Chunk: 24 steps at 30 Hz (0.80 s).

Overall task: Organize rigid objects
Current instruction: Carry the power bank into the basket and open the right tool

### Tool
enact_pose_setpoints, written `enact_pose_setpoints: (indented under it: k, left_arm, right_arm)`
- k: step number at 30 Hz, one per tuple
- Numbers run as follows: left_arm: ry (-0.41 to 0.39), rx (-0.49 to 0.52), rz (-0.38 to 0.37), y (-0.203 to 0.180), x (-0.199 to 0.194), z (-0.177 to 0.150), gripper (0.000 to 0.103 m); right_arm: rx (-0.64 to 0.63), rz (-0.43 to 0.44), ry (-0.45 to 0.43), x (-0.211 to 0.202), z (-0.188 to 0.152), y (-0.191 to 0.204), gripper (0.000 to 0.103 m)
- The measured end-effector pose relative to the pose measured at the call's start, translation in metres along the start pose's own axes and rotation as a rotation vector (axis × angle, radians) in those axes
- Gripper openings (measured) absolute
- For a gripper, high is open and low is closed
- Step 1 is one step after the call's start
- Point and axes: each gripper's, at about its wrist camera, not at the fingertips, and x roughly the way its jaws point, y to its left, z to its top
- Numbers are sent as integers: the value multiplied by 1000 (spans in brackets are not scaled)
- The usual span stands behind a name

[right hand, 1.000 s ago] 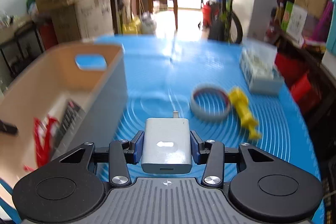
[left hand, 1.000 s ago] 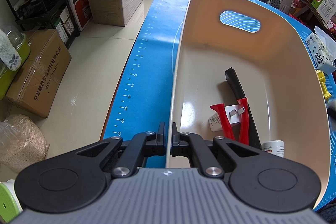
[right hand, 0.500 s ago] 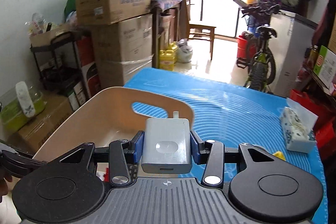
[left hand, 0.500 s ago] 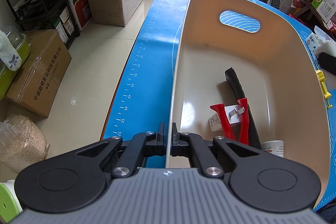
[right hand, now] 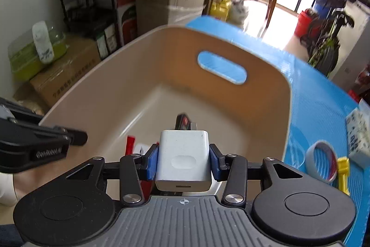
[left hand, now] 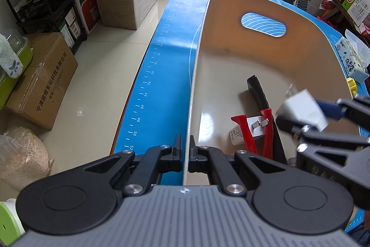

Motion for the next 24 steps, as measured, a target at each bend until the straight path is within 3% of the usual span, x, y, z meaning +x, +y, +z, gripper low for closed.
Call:
enact_pose_setpoints:
  k: [4, 8, 13, 16, 24]
  left_arm:
    - [0, 0, 0, 0, 0, 0, 4]
    - [0, 0, 0, 0, 0, 0, 4]
    - [0, 1, 2, -1, 0, 0, 4]
    - [0, 0, 2, -1, 0, 0, 4]
    - [0, 0, 2, -1, 0, 0, 4]
  right_arm:
    - [1, 8, 68, 11, -9, -2, 50]
    - [-24, 16, 76, 10, -12, 0, 52]
    - [24, 50, 2, -9, -9, -12, 58]
    - [50, 44, -61, -27, -6, -23, 68]
    - [164, -10, -190, -71, -11, -75, 70]
